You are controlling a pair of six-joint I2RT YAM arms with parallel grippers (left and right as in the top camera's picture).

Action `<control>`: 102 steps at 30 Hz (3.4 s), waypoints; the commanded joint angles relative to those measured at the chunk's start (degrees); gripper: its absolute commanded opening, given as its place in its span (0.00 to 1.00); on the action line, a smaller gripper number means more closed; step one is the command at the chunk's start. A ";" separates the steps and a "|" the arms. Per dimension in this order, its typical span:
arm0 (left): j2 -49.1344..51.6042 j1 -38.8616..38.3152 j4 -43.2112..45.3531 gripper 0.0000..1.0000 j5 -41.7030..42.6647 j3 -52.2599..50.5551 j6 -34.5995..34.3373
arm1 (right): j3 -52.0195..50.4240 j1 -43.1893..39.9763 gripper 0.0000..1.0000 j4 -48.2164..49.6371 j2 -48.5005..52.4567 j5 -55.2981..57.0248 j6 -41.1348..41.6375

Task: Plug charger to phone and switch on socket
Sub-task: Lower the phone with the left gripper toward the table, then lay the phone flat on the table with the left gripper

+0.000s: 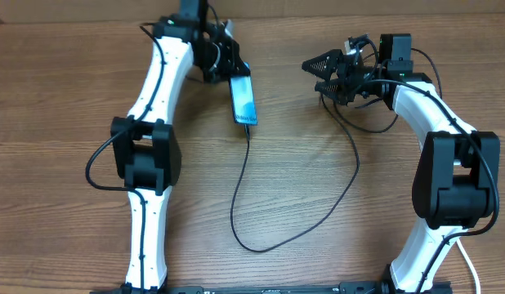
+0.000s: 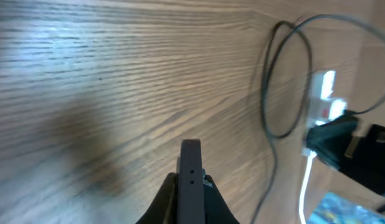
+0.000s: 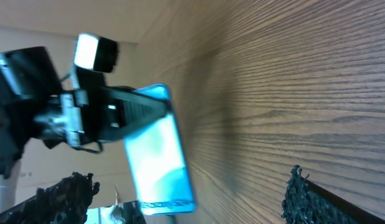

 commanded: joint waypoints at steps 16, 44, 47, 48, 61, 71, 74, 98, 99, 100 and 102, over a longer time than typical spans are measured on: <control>-0.07 -2.99 9.94 0.04 2.27 -14.88 0.15 | 0.79 0.15 1.00 0.09 0.28 0.31 -1.60; -0.07 -5.81 12.48 0.04 -1.70 -18.67 -0.52 | 0.79 0.15 1.00 -0.76 0.28 2.23 -1.60; -0.07 -5.81 12.48 0.04 -1.68 -18.69 -0.57 | 0.79 0.15 1.00 -0.74 0.28 2.23 -1.60; -0.07 -5.81 12.46 0.04 -1.70 -18.69 -0.76 | 0.79 0.15 1.00 -0.74 0.28 2.23 -1.60; -0.04 -5.86 12.26 0.04 -1.73 -18.71 -1.40 | 0.79 0.15 1.00 -0.76 0.28 2.21 -1.60; -0.04 -5.86 12.20 0.08 -1.70 -18.69 -1.81 | 0.79 0.15 1.00 -0.76 0.28 2.21 -1.60; -0.07 -5.86 12.04 0.11 -1.70 -18.69 -1.81 | 0.79 0.15 1.00 -0.76 0.28 2.21 -1.60; -0.04 -5.86 12.00 0.27 -1.70 -18.69 -1.81 | 0.79 0.15 1.00 -0.76 0.28 2.21 -1.57; -0.07 -5.86 12.02 0.27 -1.70 -18.71 -1.81 | 0.79 0.15 1.00 -0.79 0.28 2.21 -1.57; -0.04 -5.86 12.02 0.28 -1.70 -18.69 -1.81 | 0.79 0.15 1.00 -0.76 0.28 2.21 -1.60; -0.04 -5.86 12.02 0.28 -1.70 -18.69 -1.81 | 0.79 0.15 1.00 -0.76 0.28 2.21 -1.60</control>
